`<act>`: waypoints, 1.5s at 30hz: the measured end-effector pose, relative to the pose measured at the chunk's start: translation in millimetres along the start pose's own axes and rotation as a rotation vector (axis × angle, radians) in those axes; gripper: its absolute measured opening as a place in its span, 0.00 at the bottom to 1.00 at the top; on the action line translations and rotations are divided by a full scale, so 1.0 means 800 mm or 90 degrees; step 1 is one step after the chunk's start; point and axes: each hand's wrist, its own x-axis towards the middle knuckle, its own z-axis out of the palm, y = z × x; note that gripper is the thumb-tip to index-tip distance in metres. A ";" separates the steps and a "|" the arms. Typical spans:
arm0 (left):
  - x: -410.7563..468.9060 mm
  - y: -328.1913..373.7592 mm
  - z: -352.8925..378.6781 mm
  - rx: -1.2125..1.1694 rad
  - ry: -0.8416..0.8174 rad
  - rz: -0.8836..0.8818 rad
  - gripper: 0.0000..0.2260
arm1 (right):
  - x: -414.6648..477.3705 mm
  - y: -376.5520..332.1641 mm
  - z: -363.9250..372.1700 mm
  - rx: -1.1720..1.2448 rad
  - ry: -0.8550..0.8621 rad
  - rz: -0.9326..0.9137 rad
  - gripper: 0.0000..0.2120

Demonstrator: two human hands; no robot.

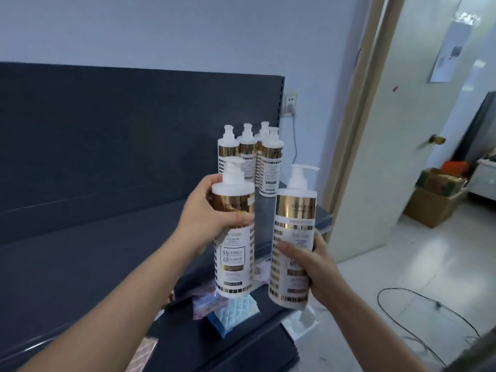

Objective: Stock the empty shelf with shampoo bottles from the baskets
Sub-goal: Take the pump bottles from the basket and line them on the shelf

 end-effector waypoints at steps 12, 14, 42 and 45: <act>0.105 -0.007 -0.022 0.052 0.067 0.058 0.33 | 0.139 -0.039 0.026 -0.073 -0.068 -0.054 0.22; 0.126 -0.014 -0.014 0.063 0.078 0.066 0.34 | 0.170 -0.037 0.022 -0.081 -0.077 -0.055 0.23; 0.279 -0.103 0.041 0.155 0.179 -0.023 0.49 | 0.391 0.027 0.013 -0.147 -0.147 -0.038 0.28; 0.276 -0.115 0.038 0.205 0.169 -0.042 0.44 | 0.392 0.028 0.009 -0.177 -0.141 -0.038 0.28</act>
